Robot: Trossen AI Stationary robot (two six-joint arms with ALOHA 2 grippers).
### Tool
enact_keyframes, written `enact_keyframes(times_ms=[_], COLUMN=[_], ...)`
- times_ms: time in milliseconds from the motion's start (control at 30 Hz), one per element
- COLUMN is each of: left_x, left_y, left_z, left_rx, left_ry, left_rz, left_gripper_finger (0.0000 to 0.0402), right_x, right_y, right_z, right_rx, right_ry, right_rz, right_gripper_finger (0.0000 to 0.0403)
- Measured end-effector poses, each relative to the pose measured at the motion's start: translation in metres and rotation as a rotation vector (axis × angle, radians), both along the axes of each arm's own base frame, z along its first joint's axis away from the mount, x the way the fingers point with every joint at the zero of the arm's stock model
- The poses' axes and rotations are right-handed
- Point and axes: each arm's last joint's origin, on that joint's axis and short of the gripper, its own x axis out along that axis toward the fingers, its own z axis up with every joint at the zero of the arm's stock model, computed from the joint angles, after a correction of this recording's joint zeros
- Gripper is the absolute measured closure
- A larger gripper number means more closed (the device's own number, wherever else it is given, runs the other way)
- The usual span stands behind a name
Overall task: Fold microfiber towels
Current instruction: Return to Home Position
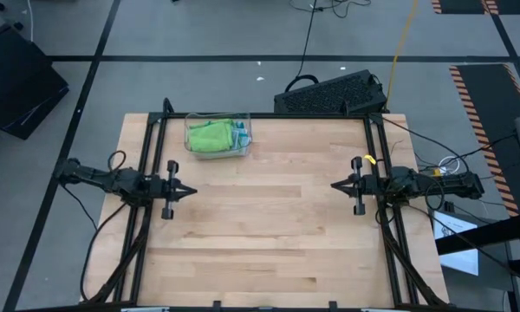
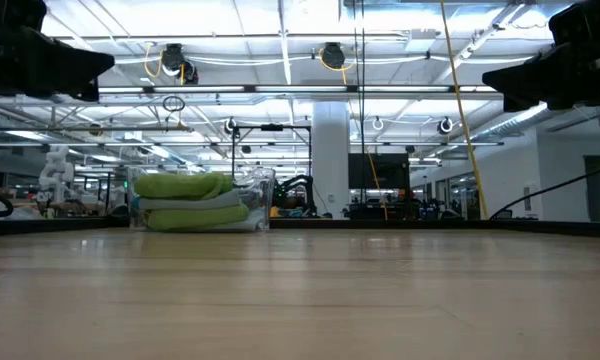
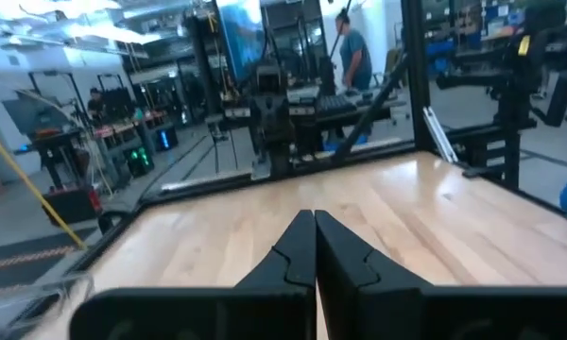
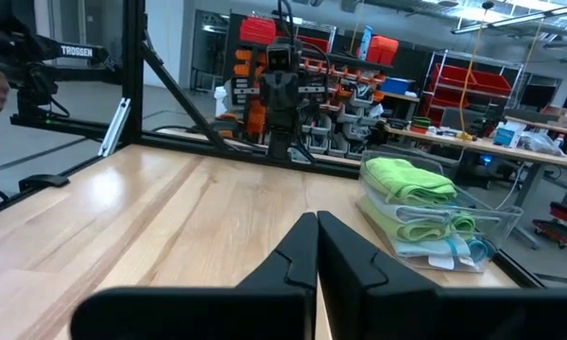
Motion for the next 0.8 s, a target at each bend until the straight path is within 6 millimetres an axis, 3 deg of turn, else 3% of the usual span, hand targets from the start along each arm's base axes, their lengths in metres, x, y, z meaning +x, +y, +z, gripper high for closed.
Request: enact_keyframes(times_ms=[800], left_x=[0.003], left_y=[0.013], left_z=[-0.004], left_rx=[-0.105], left_ry=[0.043], left_rz=[0.095], left_gripper_finger=[0.0390], right_x=[0.000], right_y=[0.000], right_z=[0.000], right_rx=[0.000], right_ry=[0.000], right_rz=[0.000], right_gripper_finger=[0.0403])
